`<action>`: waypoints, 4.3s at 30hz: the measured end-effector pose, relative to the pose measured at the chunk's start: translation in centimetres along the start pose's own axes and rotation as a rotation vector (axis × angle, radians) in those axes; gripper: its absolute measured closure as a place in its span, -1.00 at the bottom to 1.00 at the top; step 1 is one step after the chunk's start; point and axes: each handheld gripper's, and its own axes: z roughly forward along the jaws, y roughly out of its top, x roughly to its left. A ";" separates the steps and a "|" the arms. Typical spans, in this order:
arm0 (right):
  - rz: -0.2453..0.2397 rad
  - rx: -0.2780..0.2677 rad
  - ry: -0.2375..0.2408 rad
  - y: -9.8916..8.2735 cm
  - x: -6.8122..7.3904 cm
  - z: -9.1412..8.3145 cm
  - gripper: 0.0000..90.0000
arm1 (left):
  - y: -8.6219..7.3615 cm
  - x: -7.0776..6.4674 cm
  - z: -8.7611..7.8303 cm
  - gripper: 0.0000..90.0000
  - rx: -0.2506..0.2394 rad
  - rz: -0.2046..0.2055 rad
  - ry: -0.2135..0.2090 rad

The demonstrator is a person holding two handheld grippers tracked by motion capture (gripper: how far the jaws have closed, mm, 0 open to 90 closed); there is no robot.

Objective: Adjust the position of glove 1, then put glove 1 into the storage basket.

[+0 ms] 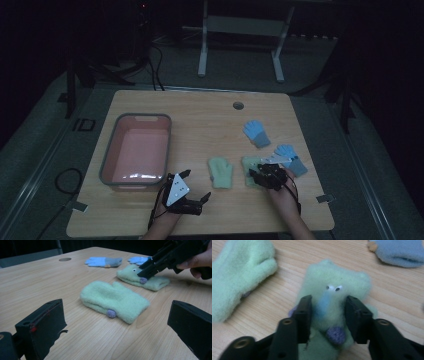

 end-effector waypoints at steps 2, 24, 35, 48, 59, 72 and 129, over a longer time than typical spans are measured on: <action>0.010 -0.022 0.005 -0.4 0.3 0.0 0.59 | 0.0 0.0 0.0 -0.97 0.000 0.000 0.000; 0.040 -0.179 -0.037 7.3 4.2 -5.5 0.85 | 0.0 0.1 0.0 -0.97 -0.004 -0.006 -0.026; 0.067 -0.179 0.038 8.9 8.5 -4.2 0.85 | 0.0 0.1 0.0 -0.97 -0.009 -0.003 -0.035; 0.114 -0.100 0.019 6.6 10.9 -1.0 0.85 | 0.0 0.0 -0.1 -0.97 -0.004 0.006 -0.029; 0.125 -0.047 0.020 5.2 11.0 0.6 0.84 | 0.0 -0.1 0.0 -0.97 -0.001 0.008 -0.023; 0.118 -0.008 0.025 4.2 10.8 2.1 0.73 | 0.1 0.0 0.1 -0.97 0.010 -0.010 0.005; -0.010 0.155 0.512 7.6 3.1 7.4 0.15 | 2.6 -1.2 7.4 0.02 0.314 0.462 -0.245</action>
